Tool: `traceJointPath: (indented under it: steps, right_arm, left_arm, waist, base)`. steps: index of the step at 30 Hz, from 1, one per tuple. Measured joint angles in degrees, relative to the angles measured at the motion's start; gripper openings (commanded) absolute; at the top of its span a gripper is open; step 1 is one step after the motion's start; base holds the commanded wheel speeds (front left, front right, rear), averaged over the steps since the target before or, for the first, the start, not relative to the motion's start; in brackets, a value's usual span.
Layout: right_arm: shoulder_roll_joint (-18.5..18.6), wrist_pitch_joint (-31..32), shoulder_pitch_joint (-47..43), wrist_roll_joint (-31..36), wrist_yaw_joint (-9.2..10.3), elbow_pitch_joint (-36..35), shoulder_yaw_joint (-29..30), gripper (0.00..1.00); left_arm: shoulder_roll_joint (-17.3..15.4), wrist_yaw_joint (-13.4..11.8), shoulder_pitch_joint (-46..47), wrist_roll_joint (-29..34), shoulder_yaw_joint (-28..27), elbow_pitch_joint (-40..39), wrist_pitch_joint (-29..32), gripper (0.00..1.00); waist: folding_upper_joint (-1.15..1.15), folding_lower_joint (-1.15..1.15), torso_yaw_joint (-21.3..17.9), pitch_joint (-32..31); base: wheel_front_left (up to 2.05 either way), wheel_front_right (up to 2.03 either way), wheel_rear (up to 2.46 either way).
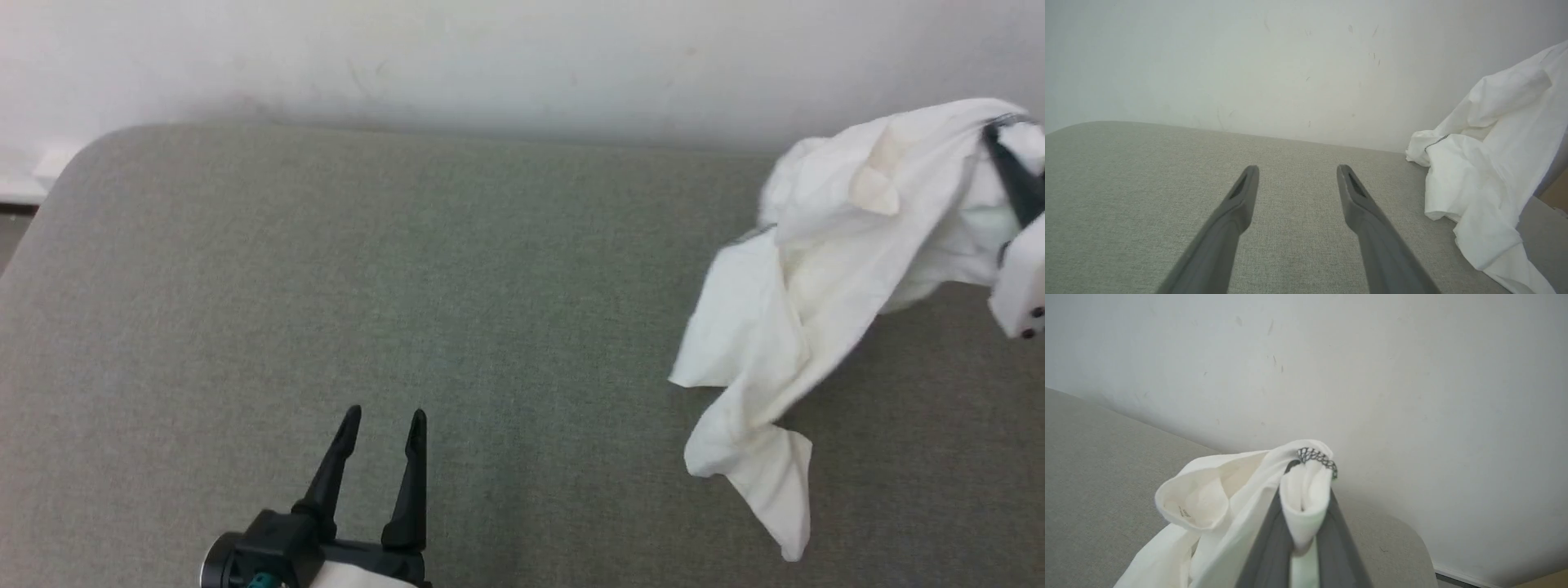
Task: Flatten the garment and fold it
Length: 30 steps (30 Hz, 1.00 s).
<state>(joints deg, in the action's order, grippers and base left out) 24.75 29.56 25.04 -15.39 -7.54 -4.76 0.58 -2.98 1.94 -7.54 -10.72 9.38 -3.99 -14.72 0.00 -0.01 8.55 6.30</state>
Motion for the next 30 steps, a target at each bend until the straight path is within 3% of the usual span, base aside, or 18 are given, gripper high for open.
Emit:
traceJointPath:
  steps: [6, 12, 20, 21, 22, 23, 30]
  right_arm:
    - [-0.53, 1.71, -9.88, 0.35, 0.0, -1.93, 10.73, 0.0]
    - [-7.0, 1.61, -26.18, 2.31, 0.01, -1.37, 21.49, 0.0]
    - [-12.33, -2.13, -33.79, 4.1, 0.01, 1.67, 24.32, 0.0]
    - [-12.54, -2.91, -33.72, 4.27, 0.01, 1.88, 24.06, 0.19]
    - [-12.76, -3.96, -33.5, 4.35, 0.01, 1.81, 23.92, 0.47]
    - [-12.8, -4.9, -33.18, 4.46, 0.01, 1.62, 23.68, 1.0]
    - [-12.27, -6.87, -28.37, 2.79, 0.01, -7.76, 15.18, 1.0]
  left_arm:
    - [0.04, 0.0, -1.64, -0.01, -0.01, -0.11, 0.0, 1.0]
    - [0.05, 0.03, -1.69, 0.16, -0.56, -0.48, -0.01, 1.0]
    - [0.05, 0.47, -0.44, 0.24, -0.7, -0.54, 0.0, 1.0]
    - [0.05, 0.47, -0.27, 0.23, -0.69, -0.53, 0.0, 1.0]
    - [0.05, 0.47, -0.26, 0.23, -0.68, -0.51, 0.0, 1.0]
    - [0.05, 0.47, -0.26, 0.23, -0.67, -0.44, 0.0, 1.0]
    - [0.05, 0.47, -0.18, 0.19, -0.54, -0.16, 0.0, 1.0]
  waist:
    - [0.0, -0.01, -1.93, -2.71]
    - [0.0, 0.0, -2.09, -1.25]
    - [0.0, 0.02, -2.13, 1.7]
    - [0.0, 0.02, -2.25, 1.86]
    - [0.0, 0.02, -2.39, 1.93]
    - [0.0, 0.02, -2.53, 1.95]
    - [0.0, 0.01, -2.33, 1.19]
  base:
    - [0.0, 0.0, 0.0]
    - [0.0, 0.0, 0.0]
    - [0.0, 0.0, 0.0]
    - [0.0, 0.0, 0.0]
    - [0.0, 0.0, 0.0]
    - [0.0, 0.0, 0.0]
    - [0.0, 0.0, 0.0]
